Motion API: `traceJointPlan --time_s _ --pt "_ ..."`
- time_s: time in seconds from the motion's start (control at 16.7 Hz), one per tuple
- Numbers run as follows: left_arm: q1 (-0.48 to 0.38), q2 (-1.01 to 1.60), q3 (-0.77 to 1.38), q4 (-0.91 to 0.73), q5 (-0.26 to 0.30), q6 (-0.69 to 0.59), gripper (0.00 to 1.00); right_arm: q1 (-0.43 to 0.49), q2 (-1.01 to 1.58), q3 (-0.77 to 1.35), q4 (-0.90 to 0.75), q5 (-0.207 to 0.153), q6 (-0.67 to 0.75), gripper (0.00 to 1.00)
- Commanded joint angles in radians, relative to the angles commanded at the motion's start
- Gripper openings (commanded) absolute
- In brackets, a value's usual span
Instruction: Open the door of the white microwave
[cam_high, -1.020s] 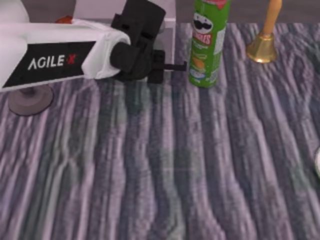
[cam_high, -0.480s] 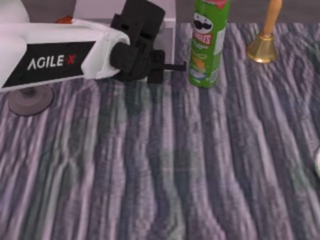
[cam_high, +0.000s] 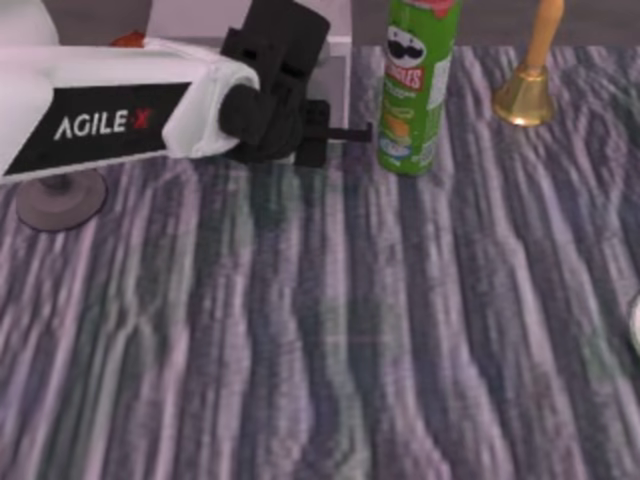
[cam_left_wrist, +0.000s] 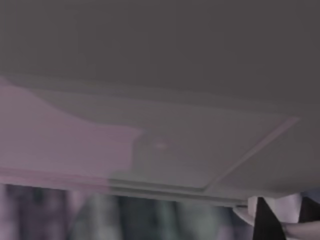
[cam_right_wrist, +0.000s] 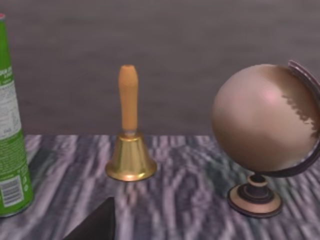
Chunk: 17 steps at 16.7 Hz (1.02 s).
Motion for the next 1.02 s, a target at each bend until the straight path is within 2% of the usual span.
traceJointPlan --time_s 1.02 --pt "0.013 -0.039 -0.061 0.032 0.046 0.057 0.0 0.0 0.0 0.0 0.0 0.0 0.0 1.0"
